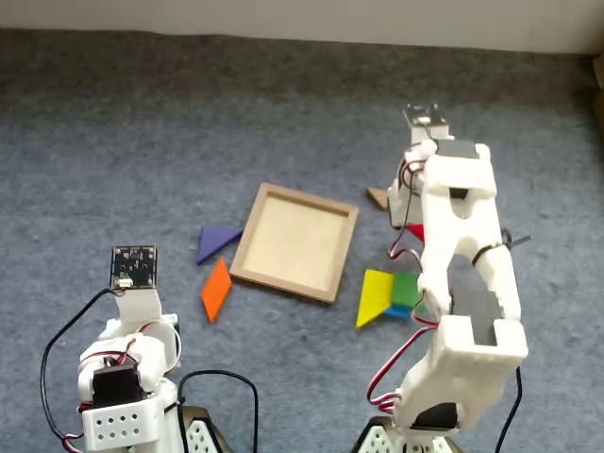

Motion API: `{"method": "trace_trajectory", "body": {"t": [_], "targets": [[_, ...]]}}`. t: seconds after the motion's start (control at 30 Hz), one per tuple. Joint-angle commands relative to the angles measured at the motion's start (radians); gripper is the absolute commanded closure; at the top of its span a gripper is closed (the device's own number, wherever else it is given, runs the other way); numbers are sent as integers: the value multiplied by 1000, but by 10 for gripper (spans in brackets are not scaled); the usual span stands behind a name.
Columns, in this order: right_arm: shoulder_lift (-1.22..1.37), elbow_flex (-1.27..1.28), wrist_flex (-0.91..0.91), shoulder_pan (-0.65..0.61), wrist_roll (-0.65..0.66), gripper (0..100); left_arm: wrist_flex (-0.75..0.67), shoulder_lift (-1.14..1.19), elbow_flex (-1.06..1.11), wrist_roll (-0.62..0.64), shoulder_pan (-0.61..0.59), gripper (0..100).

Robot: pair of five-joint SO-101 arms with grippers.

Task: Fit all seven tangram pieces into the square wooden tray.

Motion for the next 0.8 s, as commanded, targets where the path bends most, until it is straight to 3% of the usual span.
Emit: {"method": "trace_trajectory", "body": {"t": [0.0,0.1,0.3,0.57,0.77], "targets": [[-94,-39,73,-61,-9,786,5,-27,19,-3,-8,993],[-114,-41,140,-125,-26,786,5,-27,19,-3,-8,993],[-159,-41,163,-217,-195,786,5,-27,19,-3,-8,993],[-157,-41,156,-355,-583,786,5,-27,19,-3,-8,993],[-157,-36,99,-466,-646,786,5,-27,19,-3,-8,993]]}}
